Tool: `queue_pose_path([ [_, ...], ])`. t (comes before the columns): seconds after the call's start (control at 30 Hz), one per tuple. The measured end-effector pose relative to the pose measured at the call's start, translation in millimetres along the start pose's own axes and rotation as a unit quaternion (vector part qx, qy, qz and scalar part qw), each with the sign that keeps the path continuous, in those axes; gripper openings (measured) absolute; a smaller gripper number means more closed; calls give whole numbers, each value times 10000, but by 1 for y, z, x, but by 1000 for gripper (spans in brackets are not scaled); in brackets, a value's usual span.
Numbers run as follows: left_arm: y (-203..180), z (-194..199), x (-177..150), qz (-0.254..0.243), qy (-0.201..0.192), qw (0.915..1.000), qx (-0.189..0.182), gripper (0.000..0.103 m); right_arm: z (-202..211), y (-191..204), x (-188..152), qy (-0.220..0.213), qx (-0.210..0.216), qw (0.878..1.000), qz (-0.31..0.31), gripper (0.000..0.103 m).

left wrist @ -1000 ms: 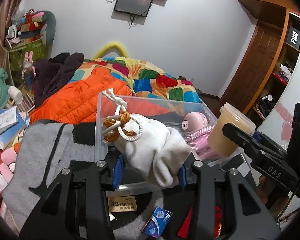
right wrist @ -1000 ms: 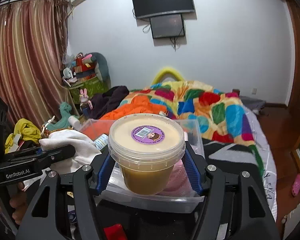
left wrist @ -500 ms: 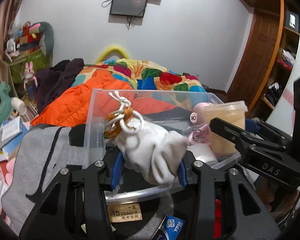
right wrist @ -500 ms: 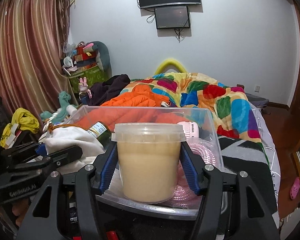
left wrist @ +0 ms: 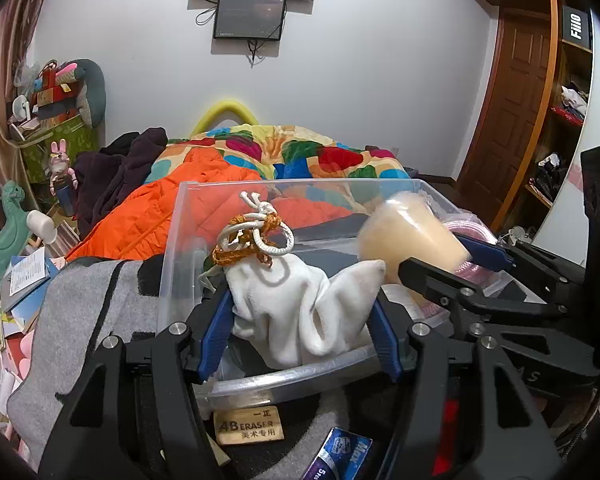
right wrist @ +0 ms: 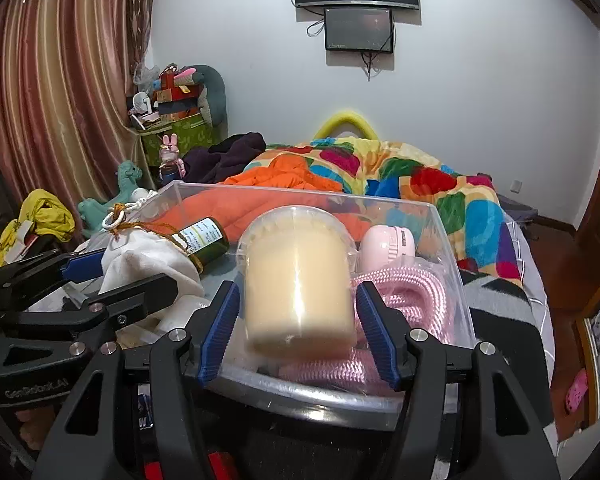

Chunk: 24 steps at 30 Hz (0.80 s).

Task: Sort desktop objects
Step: 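Lower the cream tub and white pouch into the clear box, opening both grippers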

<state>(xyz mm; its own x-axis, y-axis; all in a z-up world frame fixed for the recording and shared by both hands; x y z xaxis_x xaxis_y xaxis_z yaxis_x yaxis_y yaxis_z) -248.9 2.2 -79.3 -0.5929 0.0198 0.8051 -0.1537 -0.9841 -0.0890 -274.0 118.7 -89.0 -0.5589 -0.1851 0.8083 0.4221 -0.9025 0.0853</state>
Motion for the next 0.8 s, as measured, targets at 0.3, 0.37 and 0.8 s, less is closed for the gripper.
queue_pose_path([
  [0.3, -1, 9, -1, 86, -8, 9999, -132, 65, 12, 0, -3, 3, 44, 10000, -9, 59],
  [0.37, -1, 16, -1, 153, -28, 9995, -274, 66, 19, -1, -4, -37, 55, 10000, -15, 65],
  [0.8, -8, 63, -14, 122, -85, 9991, -390, 72, 71, 7, -19, -291, -29, 9995, 82, 82],
])
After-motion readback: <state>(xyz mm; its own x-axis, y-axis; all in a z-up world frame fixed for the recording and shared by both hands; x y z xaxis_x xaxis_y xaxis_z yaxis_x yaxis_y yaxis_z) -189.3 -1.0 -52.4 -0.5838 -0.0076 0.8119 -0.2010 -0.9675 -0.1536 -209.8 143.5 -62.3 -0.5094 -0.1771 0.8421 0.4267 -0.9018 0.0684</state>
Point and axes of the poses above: each gripper's, at about its wrist camera, not at the fingertips, and z roughly against the way its jaws point, y to its left, x to its top, the point moved 9 cm from there along -z, roughly the way its jaws point, and after that the axes turned 3 degrees about -z, right-handed, at the moved point
